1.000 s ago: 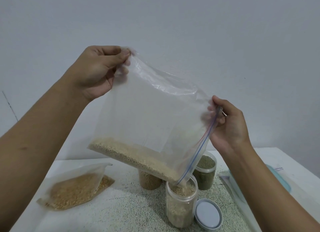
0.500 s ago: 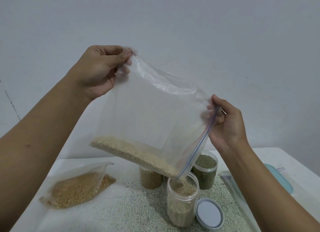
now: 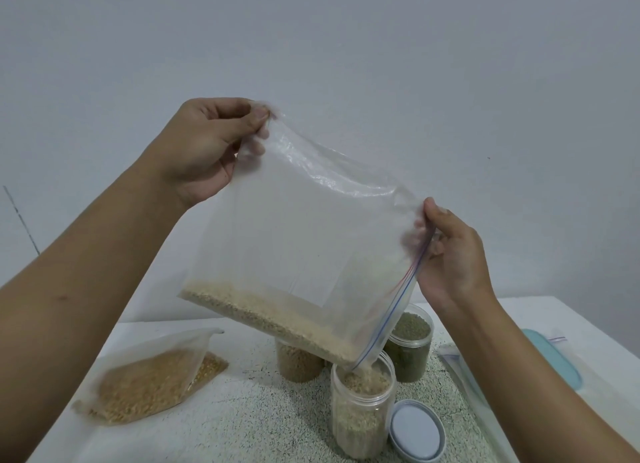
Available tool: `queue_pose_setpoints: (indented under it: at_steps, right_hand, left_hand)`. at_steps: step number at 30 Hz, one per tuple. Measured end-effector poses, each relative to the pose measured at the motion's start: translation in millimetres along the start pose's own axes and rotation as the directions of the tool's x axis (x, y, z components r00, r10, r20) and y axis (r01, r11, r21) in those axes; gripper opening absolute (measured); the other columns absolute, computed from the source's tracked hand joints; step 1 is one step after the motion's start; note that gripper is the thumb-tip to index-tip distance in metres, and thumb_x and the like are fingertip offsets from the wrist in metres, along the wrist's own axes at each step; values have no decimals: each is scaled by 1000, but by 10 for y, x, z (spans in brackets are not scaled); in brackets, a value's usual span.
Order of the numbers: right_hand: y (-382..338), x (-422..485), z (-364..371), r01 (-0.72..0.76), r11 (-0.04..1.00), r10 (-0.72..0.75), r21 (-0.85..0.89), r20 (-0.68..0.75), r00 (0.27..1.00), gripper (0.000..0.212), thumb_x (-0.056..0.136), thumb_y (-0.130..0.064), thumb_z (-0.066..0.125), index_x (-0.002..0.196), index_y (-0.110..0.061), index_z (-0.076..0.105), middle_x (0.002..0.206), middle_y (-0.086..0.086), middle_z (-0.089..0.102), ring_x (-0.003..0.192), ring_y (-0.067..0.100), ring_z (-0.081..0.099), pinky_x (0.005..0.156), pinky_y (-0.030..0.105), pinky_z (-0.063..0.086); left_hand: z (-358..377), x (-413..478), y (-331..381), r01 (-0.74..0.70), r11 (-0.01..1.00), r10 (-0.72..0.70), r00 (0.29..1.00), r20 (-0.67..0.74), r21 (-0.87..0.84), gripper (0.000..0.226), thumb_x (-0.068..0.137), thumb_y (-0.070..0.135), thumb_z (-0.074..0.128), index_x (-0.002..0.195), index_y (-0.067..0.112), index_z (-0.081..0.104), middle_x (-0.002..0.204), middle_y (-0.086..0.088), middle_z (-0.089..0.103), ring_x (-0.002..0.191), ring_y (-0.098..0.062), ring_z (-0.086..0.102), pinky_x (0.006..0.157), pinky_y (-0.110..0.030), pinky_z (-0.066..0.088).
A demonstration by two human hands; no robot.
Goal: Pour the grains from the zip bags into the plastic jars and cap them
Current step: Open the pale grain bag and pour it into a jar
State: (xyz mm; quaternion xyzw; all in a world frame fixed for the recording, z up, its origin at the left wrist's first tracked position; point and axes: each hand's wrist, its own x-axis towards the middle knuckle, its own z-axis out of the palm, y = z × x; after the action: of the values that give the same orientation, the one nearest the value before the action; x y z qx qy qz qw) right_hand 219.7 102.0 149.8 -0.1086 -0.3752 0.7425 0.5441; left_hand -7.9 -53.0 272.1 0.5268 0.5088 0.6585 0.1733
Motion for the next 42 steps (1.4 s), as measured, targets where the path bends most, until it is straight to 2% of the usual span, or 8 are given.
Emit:
queue_pose_setpoints:
  at_steps: [16, 24, 27, 31, 34, 36, 42]
  right_hand:
    - [-37, -24, 9, 16, 1000, -16, -8, -6, 1000, 17, 97, -9, 61, 81, -8, 63, 72, 0, 57, 61, 8, 51, 54, 19, 46]
    - [-21, -79, -6, 84, 991, -82, -100, 22, 996, 22, 100, -15, 61, 79, -9, 58, 71, -1, 57, 64, 10, 51, 56, 19, 46]
    - [-16, -118, -5, 113, 980, -110, -162, 28, 994, 22, 100, -21, 62, 80, -12, 57, 73, -2, 57, 67, 11, 52, 61, 24, 49]
    - [3, -183, -21, 126, 977, -112, -173, 91, 990, 13, 100, -29, 60, 95, -19, 54, 82, -3, 60, 73, 14, 56, 66, 33, 47]
    - [13, -242, -58, 148, 967, -113, -207, 173, 978, 9, 99, -23, 61, 100, -26, 53, 84, -2, 62, 81, 20, 60, 68, 36, 46]
    - [24, -279, -73, 178, 947, -124, -267, 209, 970, 20, 94, -16, 64, 106, -28, 53, 83, 0, 63, 82, 22, 61, 68, 37, 48]
    - [91, -308, -100, 207, 930, -160, -305, 173, 972, 28, 95, -2, 64, 111, -21, 53, 82, 7, 61, 74, 22, 61, 70, 34, 56]
  left_hand:
    - [19, -14, -1, 10, 1000, -10, 1000, -11, 4, 16, 98, 12, 60, 96, 11, 76, 74, 1, 62, 63, -9, 55, 63, -16, 47]
    - [18, -42, 2, 9, 1000, -9, 1000, -26, 10, 16, 95, 14, 63, 90, 15, 79, 73, 2, 63, 62, -9, 55, 61, -17, 47]
    - [25, -58, 6, -12, 999, 13, 999, -48, 33, 18, 95, 14, 64, 87, 17, 79, 73, 2, 64, 61, -9, 56, 60, -19, 48]
    - [32, -74, 5, -28, 999, 32, 997, -76, 44, 26, 96, 14, 64, 79, 21, 81, 71, 3, 65, 60, -9, 56, 60, -21, 47]
    - [30, -88, -6, -33, 999, 36, 996, -85, 42, 22, 97, 14, 64, 83, 19, 80, 72, 3, 64, 60, -9, 55, 59, -21, 47]
    - [26, -93, -14, -33, 998, 37, 994, -101, 47, 18, 98, 14, 63, 87, 16, 77, 71, 4, 65, 60, -9, 56, 60, -21, 48]
    - [42, -89, -28, -48, 995, 58, 993, -104, 92, 14, 98, 13, 63, 92, 13, 75, 71, 4, 65, 59, -9, 56, 61, -21, 47]
